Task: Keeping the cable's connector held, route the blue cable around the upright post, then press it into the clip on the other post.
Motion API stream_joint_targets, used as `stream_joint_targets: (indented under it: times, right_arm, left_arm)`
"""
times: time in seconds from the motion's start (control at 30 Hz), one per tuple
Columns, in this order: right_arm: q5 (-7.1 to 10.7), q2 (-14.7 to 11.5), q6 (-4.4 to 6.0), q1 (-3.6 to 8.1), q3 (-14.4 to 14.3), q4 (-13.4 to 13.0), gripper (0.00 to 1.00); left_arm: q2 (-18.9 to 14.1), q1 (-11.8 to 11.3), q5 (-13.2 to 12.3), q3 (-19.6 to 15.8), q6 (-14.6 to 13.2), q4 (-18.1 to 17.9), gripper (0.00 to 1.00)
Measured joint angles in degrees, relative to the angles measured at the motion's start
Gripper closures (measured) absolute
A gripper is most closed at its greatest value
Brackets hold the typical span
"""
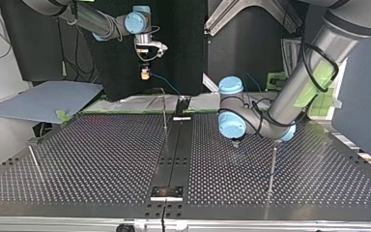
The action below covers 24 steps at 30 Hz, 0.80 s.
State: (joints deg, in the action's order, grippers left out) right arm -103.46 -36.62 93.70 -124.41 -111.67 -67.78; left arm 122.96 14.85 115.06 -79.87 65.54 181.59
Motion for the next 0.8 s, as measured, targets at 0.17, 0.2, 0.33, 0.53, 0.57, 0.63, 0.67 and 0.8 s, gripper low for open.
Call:
stream_joint_targets:
  times: [0.17, 0.2, 0.33, 0.53, 0.57, 0.63, 0.67, 0.8]
  right_arm:
    - [0.0, 0.0, 0.01, 0.0, 0.0, -0.1, 1.0]
    - [0.0, 0.0, 0.01, 0.0, 0.0, -0.1, 1.0]
    - [0.0, 0.0, 0.01, 0.0, 0.0, -0.3, 1.0]
    - [0.0, 0.1, 0.01, 0.0, 0.0, -0.4, 1.0]
    - [0.0, 0.1, 0.01, 0.0, 0.0, -0.4, 1.0]
    - [0.0, 0.1, 0.01, 0.0, 0.0, -0.4, 1.0]
    - [0.0, 0.1, 0.01, 0.0, 0.0, -0.5, 1.0]
    - [0.0, 0.1, 0.01, 0.0, 0.0, -0.5, 1.0]
  left_arm:
    - [0.9, 0.0, 1.2, 0.0, -0.1, -0.2, 0.0]
    - [1.1, 0.0, 1.2, 0.0, -0.1, -0.2, 0.0]
    - [2.3, 0.2, 0.9, 0.0, -0.1, 0.2, 0.0]
    - [4.0, 0.4, 0.7, 0.0, -0.1, 0.8, 0.0]
    - [4.2, 0.4, 0.7, 0.0, 0.0, 0.8, 0.0]
    - [4.6, 0.4, 0.7, 0.0, 0.2, 0.9, 0.0]
    - [4.9, 0.4, 0.7, 0.0, 0.3, 1.1, 0.0]
    - [6.8, 1.0, 0.5, 0.0, 0.3, 1.9, 0.0]
